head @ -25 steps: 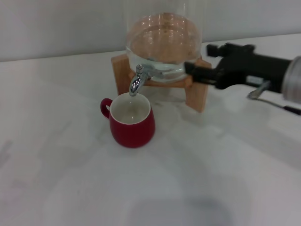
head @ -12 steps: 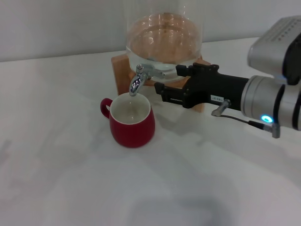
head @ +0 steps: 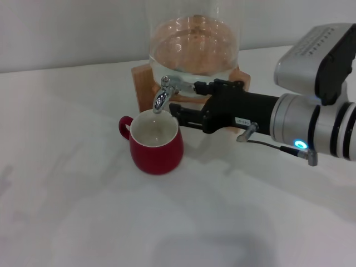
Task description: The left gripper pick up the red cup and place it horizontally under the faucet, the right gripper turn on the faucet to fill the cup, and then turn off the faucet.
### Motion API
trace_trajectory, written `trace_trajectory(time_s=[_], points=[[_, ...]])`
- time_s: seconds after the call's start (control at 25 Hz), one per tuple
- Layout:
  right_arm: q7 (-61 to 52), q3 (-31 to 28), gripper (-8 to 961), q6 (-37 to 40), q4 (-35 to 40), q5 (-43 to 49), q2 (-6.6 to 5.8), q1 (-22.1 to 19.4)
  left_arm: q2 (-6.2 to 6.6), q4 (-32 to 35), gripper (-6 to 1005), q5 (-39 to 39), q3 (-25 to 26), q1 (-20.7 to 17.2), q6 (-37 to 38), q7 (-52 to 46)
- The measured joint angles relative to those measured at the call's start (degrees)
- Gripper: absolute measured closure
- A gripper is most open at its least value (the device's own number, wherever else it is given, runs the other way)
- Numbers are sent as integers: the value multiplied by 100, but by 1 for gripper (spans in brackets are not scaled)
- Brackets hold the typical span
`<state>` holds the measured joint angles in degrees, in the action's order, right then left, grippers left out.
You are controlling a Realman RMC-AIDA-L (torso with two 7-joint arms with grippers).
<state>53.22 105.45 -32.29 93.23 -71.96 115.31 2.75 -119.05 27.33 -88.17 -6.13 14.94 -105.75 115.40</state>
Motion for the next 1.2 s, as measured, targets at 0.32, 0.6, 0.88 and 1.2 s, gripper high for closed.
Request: trace_trajectory(time_s=[0.32,0.6,0.88,1.2], points=[[24,119,217,-57,39,-3,-5,58,6,0,134,4,-6,0,11,0],[43,186,217,-181,74,-2,-9,97,5,0,135,11,-11,0,12,0],[177,248,217,-301,132,-96,-9,109,4,0,135,20,-12,0,12,0],[345,226,217,-273,133,-299,-16,54,4,0,136,32,-11,-25,-6,0]])
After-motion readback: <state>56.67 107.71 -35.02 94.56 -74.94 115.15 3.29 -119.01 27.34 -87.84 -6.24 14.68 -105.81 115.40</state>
